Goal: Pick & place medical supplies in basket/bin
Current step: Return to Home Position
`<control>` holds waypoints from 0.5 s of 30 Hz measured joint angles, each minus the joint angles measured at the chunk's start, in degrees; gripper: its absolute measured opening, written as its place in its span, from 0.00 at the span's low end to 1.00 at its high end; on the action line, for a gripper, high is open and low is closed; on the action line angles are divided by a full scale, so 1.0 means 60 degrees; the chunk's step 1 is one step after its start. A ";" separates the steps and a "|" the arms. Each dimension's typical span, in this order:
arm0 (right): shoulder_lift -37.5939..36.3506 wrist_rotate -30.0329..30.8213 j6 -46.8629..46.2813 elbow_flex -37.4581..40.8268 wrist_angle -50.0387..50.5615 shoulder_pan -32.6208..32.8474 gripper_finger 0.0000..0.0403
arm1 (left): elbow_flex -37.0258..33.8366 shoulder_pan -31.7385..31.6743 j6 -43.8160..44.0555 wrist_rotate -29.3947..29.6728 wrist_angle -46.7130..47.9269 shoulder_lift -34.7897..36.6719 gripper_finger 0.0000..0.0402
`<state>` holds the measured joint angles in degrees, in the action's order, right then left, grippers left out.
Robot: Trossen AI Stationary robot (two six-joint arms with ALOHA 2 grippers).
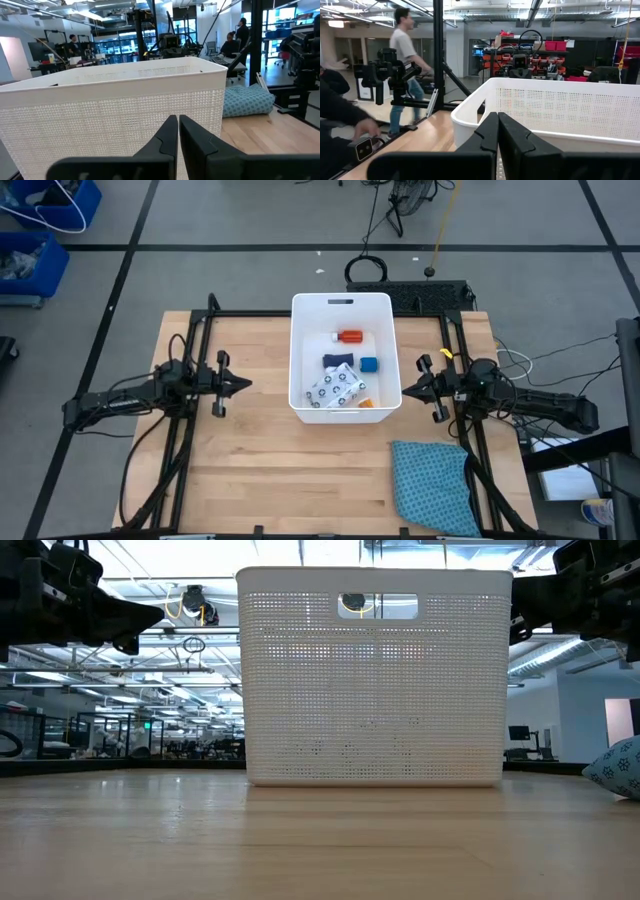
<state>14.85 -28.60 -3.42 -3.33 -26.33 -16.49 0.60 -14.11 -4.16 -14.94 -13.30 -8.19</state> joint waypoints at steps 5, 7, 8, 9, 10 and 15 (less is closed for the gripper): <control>0.0000 0.0000 0.0000 0.0000 0.0000 0.0000 0.00 | 0.0000 0.0000 -0.0004 0.0000 -0.0002 0.0000 0.02; 0.0000 0.0000 0.0000 0.0000 0.0000 0.0000 0.00 | 0.0000 0.0000 -0.0004 0.0000 -0.0004 0.0000 0.01; 0.0000 0.0000 0.0000 0.0000 0.0000 0.0000 0.00 | 0.0000 0.0000 -0.0004 0.0000 -0.0004 0.0000 0.01; 0.0000 0.0000 0.0000 0.0000 0.0000 0.0000 0.00 | 0.0000 0.0000 -0.0004 0.0000 -0.0004 0.0000 0.01; 0.0000 0.0000 0.0000 0.0000 0.0000 0.0000 0.00 | 0.0000 0.0000 -0.0004 0.0000 -0.0004 0.0000 0.01; 0.0000 0.0000 0.0000 0.0000 0.0000 0.0000 0.00 | 0.0000 0.0000 -0.0005 0.0000 -0.0004 0.0000 0.05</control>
<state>14.85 -28.60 -3.42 -3.33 -26.33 -16.49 0.60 -14.11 -4.20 -14.94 -13.32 -8.19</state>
